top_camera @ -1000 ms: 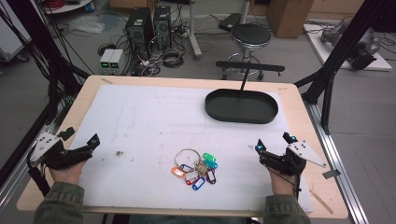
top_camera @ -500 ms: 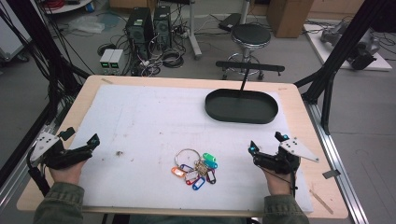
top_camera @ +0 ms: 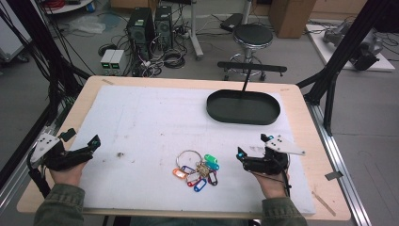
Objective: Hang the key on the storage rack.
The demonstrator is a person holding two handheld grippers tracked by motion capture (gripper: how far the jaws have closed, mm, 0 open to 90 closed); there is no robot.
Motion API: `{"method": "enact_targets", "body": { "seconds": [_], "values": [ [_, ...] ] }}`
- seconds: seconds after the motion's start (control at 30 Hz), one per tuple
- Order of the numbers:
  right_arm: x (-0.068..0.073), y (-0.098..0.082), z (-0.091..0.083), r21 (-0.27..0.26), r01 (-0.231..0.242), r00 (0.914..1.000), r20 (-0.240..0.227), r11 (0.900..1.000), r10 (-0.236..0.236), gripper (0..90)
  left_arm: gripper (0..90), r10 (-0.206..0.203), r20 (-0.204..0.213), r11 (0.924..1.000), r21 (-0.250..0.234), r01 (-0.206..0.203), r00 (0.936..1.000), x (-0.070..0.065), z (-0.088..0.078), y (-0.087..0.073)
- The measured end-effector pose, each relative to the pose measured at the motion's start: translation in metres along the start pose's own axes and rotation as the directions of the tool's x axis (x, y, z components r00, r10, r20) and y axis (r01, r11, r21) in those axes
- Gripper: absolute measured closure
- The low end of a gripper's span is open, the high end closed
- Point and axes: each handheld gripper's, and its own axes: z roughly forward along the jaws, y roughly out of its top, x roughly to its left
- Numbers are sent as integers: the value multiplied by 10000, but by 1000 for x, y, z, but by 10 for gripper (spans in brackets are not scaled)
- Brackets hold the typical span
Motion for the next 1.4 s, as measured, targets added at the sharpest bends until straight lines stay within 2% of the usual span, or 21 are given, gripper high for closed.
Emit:
{"method": "enact_targets", "body": {
  "seconds": [0.1, 0.13, 0.27, 0.57, 0.77, 1.23, 1.27, 1.4],
  "values": [
    [6, 2, 4, 242, 164, 9996, -241, 9996, -158, 18, 18, 2, 1, 10000, -14, -2, 10000, 0, 0, 0],
    [13, 4, 8, 529, 351, 9982, -509, 9980, -324, 18, 19, 7, 2, 10000, -18, -7, 10000, 0, 0, 0],
    [23, 7, 14, 808, 565, 9943, -943, 9951, -488, 18, 18, 7, 8, 10000, -6, -7, 10000, 0, 0, 0],
    [41, 9, 26, 1649, 972, 9787, -1951, 9815, -642, 18, 18, 3, 31, 10000, 2, -3, 10000, 0, 0, 0],
    [50, 10, 33, 2090, 1231, 9693, -2348, 9701, -724, 18, 18, 0, 41, 10000, 21, 0, 10000, 0, 0, 0],
    [67, 9, 45, 2762, 1765, 9534, -2867, 9448, -943, 19, 18, -43, 88, 10000, 23, 43, 10000, 0, 1, 0],
    [71, 9, 47, 2859, 1921, 9494, -2964, 9388, -1040, 19, 18, -49, 95, 10000, 37, 48, 9999, 0, 1, 0],
    [77, 8, 51, 2990, 2042, 9431, -3152, 9322, -1055, 19, 19, -53, 112, 10000, 43, 53, 9999, 1, 1, 0]
  ]
}}
